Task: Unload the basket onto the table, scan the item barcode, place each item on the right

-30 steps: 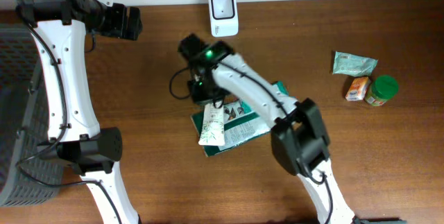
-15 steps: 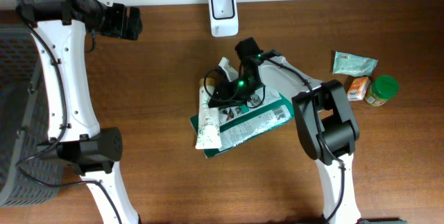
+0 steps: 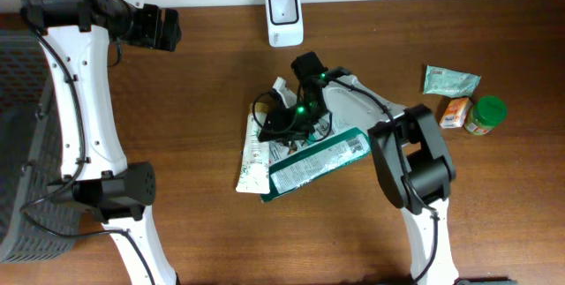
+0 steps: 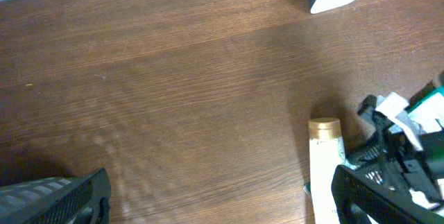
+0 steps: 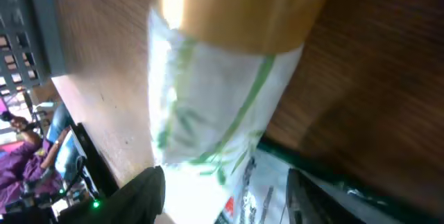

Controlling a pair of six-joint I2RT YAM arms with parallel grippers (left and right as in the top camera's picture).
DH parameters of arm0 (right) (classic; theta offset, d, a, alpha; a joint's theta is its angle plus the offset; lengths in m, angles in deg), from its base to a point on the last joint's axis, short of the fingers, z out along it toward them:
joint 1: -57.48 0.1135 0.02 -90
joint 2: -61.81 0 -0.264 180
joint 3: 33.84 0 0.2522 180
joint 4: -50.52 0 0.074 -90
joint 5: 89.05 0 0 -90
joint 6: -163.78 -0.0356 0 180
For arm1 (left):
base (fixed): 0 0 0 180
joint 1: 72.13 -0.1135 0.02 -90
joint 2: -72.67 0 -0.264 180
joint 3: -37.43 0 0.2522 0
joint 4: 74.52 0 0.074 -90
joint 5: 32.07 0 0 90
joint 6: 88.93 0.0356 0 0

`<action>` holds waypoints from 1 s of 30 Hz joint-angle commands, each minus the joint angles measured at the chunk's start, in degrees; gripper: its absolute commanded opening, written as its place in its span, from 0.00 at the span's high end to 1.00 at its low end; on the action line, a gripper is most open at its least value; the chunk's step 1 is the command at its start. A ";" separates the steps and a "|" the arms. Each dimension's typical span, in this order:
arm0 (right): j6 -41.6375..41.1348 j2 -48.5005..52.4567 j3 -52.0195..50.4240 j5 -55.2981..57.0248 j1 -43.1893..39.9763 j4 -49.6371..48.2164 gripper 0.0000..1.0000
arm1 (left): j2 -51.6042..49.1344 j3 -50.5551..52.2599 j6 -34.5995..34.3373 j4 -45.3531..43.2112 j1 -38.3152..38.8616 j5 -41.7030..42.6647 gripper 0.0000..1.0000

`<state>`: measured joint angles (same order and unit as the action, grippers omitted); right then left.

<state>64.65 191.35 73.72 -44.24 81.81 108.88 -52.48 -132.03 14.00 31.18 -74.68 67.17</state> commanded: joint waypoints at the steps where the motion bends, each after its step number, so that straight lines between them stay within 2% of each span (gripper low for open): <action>1: 0.94 -7.37 0.55 1.27 -0.28 1.29 0.41 | 0.33 -0.57 0.85 -0.07 -0.24 0.42 0.01; 3: 0.76 -7.93 0.39 1.51 0.98 2.80 0.37 | 0.33 -0.57 0.85 -0.04 -0.24 0.42 0.01; 6: -5.42 -6.62 -1.09 11.02 3.87 1.99 0.26 | 0.33 -0.57 0.85 -0.04 -0.24 0.44 0.01; 11: -12.44 -3.30 -4.94 15.04 5.66 -5.68 0.25 | 0.33 -0.57 0.85 -0.07 -0.26 0.42 0.01; 15: -12.37 -1.60 -7.54 14.58 5.73 -10.12 0.37 | 0.33 -0.57 0.85 -0.07 -0.24 0.42 0.01; 18: -12.37 -1.60 -9.09 14.25 5.84 -14.86 0.55 | 0.33 -0.57 0.85 -0.07 -0.24 0.42 0.01; 19: -12.39 -1.60 -9.11 14.21 5.95 -15.10 0.58 | 0.33 -0.57 0.85 -0.07 -0.24 0.42 0.01; 22: -12.39 -1.44 -9.18 14.32 7.50 -17.00 0.60 | 0.33 -0.57 0.85 -0.07 -0.24 0.42 0.01; 23: -12.41 -1.44 -9.18 14.43 7.63 -17.09 0.67 | 0.33 -0.57 0.85 -0.07 -0.24 0.44 0.01; 24: -12.39 -1.44 -9.18 14.40 7.63 -17.09 0.80 | 0.33 -0.57 0.85 -0.04 -0.24 0.44 0.01; 25: -12.39 -1.44 -9.16 14.38 7.52 -17.09 0.85 | 0.33 -0.57 0.85 -0.04 -0.24 0.42 0.01; 28: -12.04 -2.78 -8.28 14.40 7.06 -16.04 0.91 | 0.33 -0.57 0.85 -0.04 -0.24 0.42 0.01; 30: -7.50 -5.57 -6.10 15.50 6.45 -12.76 0.96 | 0.33 -0.57 0.85 -0.04 -0.24 0.42 0.01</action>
<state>52.28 187.44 66.57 -33.40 88.50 92.58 -52.48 -132.03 14.00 31.18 -74.68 67.19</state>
